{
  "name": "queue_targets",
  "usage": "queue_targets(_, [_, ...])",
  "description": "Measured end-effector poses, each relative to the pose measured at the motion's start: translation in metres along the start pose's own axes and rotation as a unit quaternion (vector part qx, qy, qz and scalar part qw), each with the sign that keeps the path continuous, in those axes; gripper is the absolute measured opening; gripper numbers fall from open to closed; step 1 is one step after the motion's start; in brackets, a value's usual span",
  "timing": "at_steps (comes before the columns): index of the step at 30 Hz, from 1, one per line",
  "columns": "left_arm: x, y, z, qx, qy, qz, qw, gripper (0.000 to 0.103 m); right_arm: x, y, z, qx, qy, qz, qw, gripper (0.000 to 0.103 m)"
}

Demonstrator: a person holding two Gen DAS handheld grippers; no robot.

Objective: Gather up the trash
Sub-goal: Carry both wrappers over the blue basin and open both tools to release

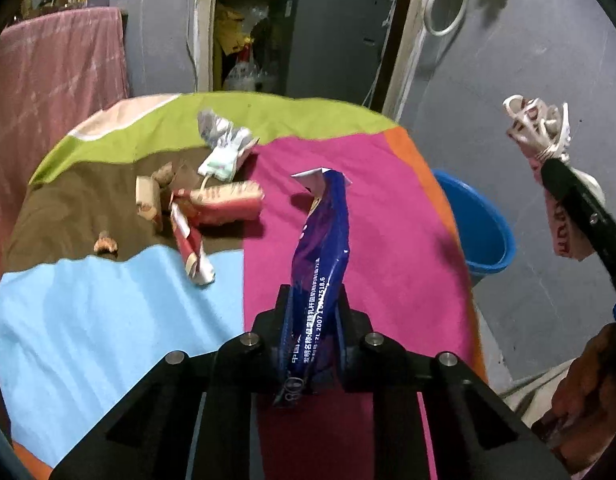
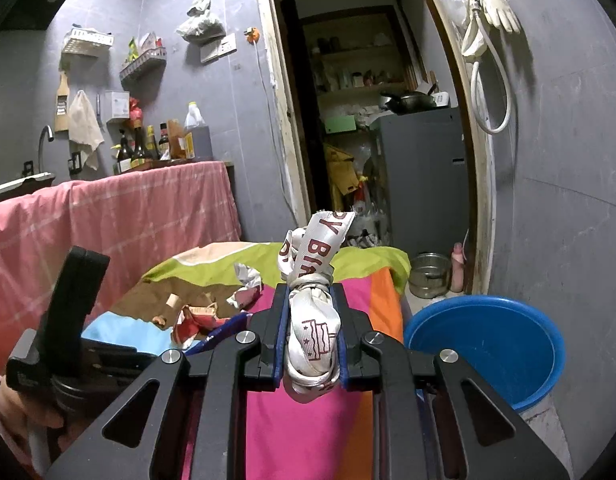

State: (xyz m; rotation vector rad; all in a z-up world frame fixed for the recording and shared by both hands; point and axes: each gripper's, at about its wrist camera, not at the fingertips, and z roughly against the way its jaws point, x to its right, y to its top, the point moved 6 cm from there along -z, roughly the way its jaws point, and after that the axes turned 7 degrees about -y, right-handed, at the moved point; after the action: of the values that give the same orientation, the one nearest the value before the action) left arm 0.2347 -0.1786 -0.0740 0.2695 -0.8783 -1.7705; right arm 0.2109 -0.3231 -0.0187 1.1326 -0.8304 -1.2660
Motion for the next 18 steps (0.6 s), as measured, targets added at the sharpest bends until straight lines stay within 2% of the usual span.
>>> queue_targets(5, [0.025, 0.025, 0.02, 0.081, -0.028, -0.001, 0.9963, 0.014, 0.013, 0.012, 0.01, 0.035, -0.022, 0.01, 0.999, 0.018])
queue_targets(8, [0.044, 0.05, 0.035, 0.146, -0.046, -0.002, 0.9882, 0.015, 0.026, 0.032, 0.023, 0.07, -0.04, 0.012, 0.997, 0.018])
queue_targets(12, [0.076, 0.083, 0.055, 0.234, -0.068, -0.024, 0.9695, 0.015, 0.043, 0.06, 0.037, 0.116, -0.07, 0.033, 0.99, 0.019])
queue_targets(18, [0.119, 0.115, 0.06, 0.315, -0.102, -0.054, 0.9422, 0.015, 0.079, 0.084, 0.048, 0.158, -0.116, 0.042, 0.98, 0.02])
